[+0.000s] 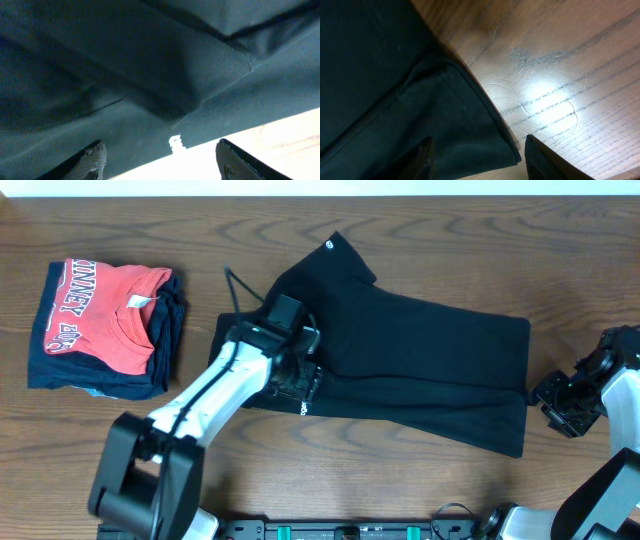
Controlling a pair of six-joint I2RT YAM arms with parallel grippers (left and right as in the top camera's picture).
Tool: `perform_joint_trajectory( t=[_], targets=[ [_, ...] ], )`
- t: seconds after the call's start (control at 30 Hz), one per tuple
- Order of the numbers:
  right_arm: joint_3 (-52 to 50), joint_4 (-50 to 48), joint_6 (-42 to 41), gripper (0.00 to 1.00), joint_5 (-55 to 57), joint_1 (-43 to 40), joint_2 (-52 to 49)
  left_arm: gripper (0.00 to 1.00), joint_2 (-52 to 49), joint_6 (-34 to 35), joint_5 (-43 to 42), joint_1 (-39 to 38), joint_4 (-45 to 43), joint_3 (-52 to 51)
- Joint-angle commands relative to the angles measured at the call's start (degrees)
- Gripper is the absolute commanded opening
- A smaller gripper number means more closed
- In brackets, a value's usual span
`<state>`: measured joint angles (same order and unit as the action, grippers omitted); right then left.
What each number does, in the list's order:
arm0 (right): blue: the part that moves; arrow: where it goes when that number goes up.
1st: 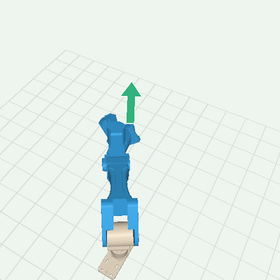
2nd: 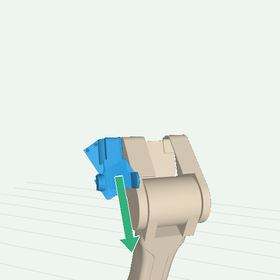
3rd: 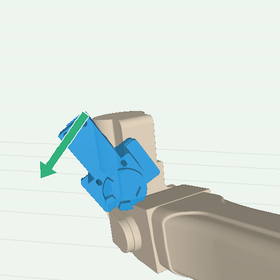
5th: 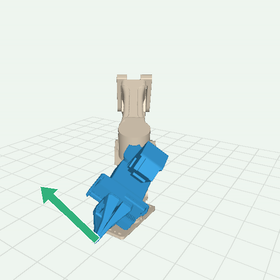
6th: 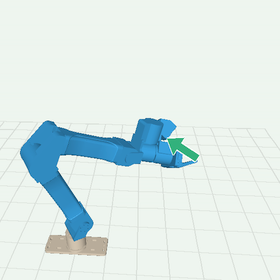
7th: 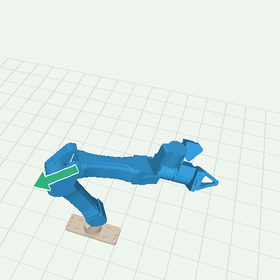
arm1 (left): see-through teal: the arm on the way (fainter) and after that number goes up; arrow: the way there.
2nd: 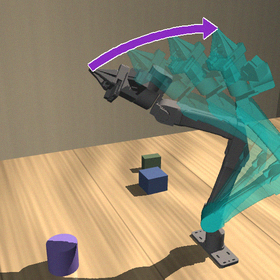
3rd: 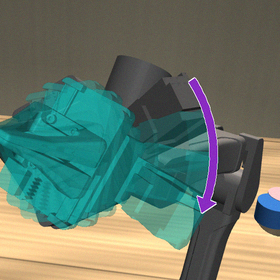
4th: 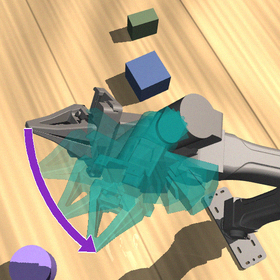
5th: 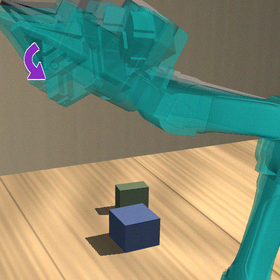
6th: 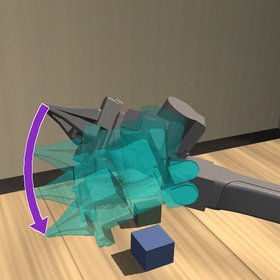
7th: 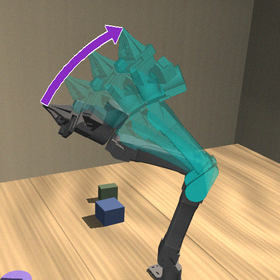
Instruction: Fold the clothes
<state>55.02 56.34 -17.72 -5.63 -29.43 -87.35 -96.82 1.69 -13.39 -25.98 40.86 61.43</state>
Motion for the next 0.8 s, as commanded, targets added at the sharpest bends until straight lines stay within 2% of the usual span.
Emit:
perform_joint_trajectory(
  t=[0.0, 0.13, 0.17, 0.23, 0.27, 0.33, 0.37, 0.77],
  targets=[
    [0.79, -0.09, 0.66, 0.57, -0.42, 0.04, 0.76, 0.72, -3.15, -3.48, -0.11, -0.94, -0.70, -0.26],
    [0.76, -0.46, 0.63, 0.57, -0.42, 0.04, 0.76, 0.71, -5.25, -4.28, -0.11, -1.38, -2.49, -0.26],
    [0.76, -0.55, 0.63, 0.57, -0.42, 0.04, 0.76, 0.68, -5.42, -4.28, -0.11, -1.38, -3.08, -0.24],
    [0.76, -0.61, 0.63, 0.57, -0.42, 0.04, 0.76, 0.50, -5.38, -4.26, -0.11, -1.38, -3.74, -0.09],
    [0.76, -0.61, 0.63, 0.58, -0.42, 0.04, 0.76, 0.34, -5.33, -4.24, -0.11, -1.38, -3.58, 0.35],
    [0.76, -0.63, 0.63, 0.57, -0.39, 0.04, 0.76, 0.11, -5.27, -4.22, -0.11, -1.36, -3.21, 1.40],
    [0.76, -0.66, 0.63, 0.58, -0.39, 0.04, 0.76, 0.06, -5.20, -4.17, -0.11, -1.36, -3.19, 1.92],
    [0.76, -1.07, 0.63, 0.58, -0.20, 0.04, 0.76, 0.06, -4.94, -4.02, 2.97, -1.33, -9.33, 8.11]
  ],
)
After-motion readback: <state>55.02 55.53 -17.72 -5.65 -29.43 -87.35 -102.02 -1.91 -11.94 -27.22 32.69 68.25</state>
